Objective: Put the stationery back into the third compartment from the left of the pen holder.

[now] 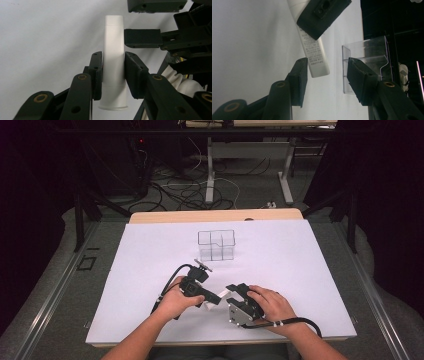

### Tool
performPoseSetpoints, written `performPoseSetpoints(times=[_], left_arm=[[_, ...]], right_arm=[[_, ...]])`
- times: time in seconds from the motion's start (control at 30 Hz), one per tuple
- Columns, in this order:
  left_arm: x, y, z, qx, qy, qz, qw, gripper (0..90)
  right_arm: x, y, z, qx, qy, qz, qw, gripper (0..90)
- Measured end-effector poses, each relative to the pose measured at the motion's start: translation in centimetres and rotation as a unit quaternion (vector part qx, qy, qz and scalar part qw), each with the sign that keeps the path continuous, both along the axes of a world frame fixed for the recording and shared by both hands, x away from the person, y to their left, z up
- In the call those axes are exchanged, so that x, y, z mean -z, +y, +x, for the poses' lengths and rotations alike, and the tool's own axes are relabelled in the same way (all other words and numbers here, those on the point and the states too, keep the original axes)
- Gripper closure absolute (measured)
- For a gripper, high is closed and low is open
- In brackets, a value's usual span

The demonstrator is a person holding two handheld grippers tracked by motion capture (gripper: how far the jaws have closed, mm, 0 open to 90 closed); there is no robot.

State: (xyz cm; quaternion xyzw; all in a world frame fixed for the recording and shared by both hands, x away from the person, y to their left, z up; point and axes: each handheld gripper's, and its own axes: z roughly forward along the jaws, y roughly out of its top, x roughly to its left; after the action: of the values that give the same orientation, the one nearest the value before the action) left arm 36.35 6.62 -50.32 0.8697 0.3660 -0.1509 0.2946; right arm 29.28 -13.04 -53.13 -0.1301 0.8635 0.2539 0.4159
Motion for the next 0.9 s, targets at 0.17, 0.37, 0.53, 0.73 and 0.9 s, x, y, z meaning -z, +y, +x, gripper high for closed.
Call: performPoseSetpoints(times=[0.17, 0.37, 0.53, 0.73, 0.9], left_arm=[[0.0, -0.2, -0.1, -0.002, 0.004, -0.005, 1.0, 69.0], [-0.2, -0.3, -0.2, -0.006, 0.009, -0.01, 0.9999, 69.0], [-0.2, -0.5, -0.2, -0.009, 0.014, -0.012, 0.9998, 69.0], [-0.3, -0.9, -0.4, -0.004, 0.016, -0.013, 0.9998, 69.0], [-0.3, -1.3, -0.7, -0.002, 0.016, -0.015, 0.9998, 69.0]], right_arm=[[0.2, 0.2, -0.2, -0.016, -0.006, -0.016, 0.9997, 55.4], [0.5, 0.5, -0.5, -0.014, -0.004, -0.038, 0.9992, 57.3], [0.7, 0.9, -0.5, -0.028, -0.023, -0.045, 0.9984, 59.2], [0.8, 1.2, -0.6, -0.032, -0.031, -0.056, 0.9974, 60.7], [0.7, 1.3, -0.6, -0.038, -0.029, -0.08, 0.9956, 62.4]])
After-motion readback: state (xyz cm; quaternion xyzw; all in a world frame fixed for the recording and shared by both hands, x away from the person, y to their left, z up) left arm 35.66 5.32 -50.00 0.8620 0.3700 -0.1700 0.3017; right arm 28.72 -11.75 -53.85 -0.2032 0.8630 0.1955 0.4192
